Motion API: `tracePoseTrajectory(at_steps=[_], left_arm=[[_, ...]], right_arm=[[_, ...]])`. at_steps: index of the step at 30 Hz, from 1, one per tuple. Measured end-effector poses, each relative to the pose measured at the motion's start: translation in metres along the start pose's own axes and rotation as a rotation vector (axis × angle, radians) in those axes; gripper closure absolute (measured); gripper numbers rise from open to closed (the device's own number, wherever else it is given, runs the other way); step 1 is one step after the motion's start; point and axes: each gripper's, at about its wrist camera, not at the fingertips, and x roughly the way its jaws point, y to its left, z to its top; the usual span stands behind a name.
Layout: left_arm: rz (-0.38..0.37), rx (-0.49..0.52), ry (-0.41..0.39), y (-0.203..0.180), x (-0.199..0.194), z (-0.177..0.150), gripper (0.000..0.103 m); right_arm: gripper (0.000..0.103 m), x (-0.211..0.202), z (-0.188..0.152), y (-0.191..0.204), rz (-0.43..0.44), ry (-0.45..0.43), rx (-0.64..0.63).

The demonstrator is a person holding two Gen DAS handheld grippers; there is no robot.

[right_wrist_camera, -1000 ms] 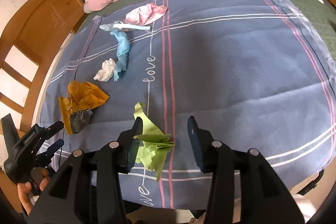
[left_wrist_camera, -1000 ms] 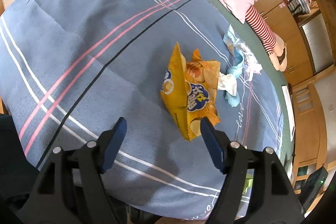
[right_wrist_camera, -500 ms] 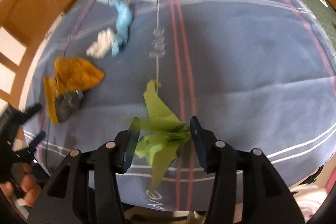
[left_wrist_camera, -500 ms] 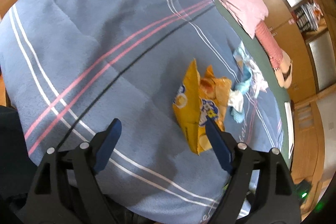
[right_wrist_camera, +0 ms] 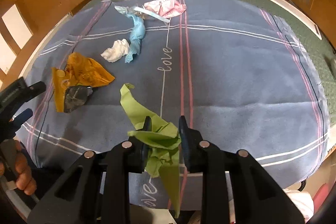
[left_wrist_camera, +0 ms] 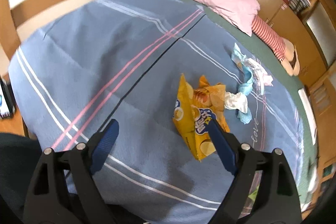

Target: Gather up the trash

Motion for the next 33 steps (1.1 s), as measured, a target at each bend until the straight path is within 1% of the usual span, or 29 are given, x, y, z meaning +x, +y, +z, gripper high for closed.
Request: tracePoseTrajectory(at_steps=[1, 4, 11, 13, 15, 17, 18, 19, 21, 22, 24, 28, 29, 32, 33], left_arm=[[0.003, 0.031, 0.000, -0.005, 0.000, -0.001, 0.016], [0.002, 0.078, 0.013, -0.012, 0.002, -0.003, 0.016], [0.011, 0.097, 0.028, -0.015, 0.004, -0.005, 0.014], [0.019, 0.118, 0.035, -0.019, 0.007, -0.006, 0.011], [0.019, 0.140, 0.053, -0.024, 0.010, -0.007, 0.008], [0.011, 0.161, 0.077, -0.031, 0.015, -0.007, 0.008], [0.024, 0.173, 0.078, -0.035, 0.018, -0.006, 0.008], [0.055, 0.192, 0.072, -0.040, 0.020, -0.003, 0.008], [0.124, 0.230, 0.037, -0.048, 0.022, 0.004, 0.007], [0.173, 0.252, 0.013, -0.052, 0.024, 0.008, 0.004], [0.210, 0.271, 0.013, -0.056, 0.029, 0.012, 0.003], [0.241, 0.303, 0.119, -0.059, 0.054, 0.015, 0.003], [0.241, 0.310, 0.134, -0.058, 0.058, 0.014, 0.003], [0.215, 0.288, 0.125, -0.052, 0.056, 0.012, 0.003], [0.210, 0.282, 0.122, -0.050, 0.055, 0.012, 0.005]], right_arm=[[0.076, -0.002, -0.001, -0.002, 0.009, -0.001, 0.007], [0.076, -0.007, -0.004, -0.005, 0.026, -0.005, 0.025], [0.076, -0.009, -0.012, -0.013, 0.028, 0.007, 0.059], [0.076, -0.010, -0.013, -0.015, 0.031, 0.003, 0.070], [0.076, -0.012, -0.014, -0.017, 0.037, -0.001, 0.078], [0.076, -0.013, -0.015, -0.021, 0.043, 0.001, 0.092], [0.076, -0.013, -0.016, -0.023, 0.046, -0.001, 0.107], [0.076, -0.014, -0.017, -0.026, 0.050, -0.003, 0.124], [0.076, -0.016, -0.020, -0.031, 0.063, -0.009, 0.168], [0.076, -0.018, -0.021, -0.033, 0.068, -0.011, 0.183], [0.076, -0.019, -0.027, -0.037, 0.093, -0.014, 0.232], [0.076, -0.020, -0.036, -0.038, 0.113, -0.013, 0.287], [0.076, -0.020, -0.037, -0.038, 0.117, -0.011, 0.291], [0.076, -0.023, -0.043, -0.038, 0.128, -0.008, 0.302], [0.076, -0.024, -0.044, -0.038, 0.128, -0.008, 0.304]])
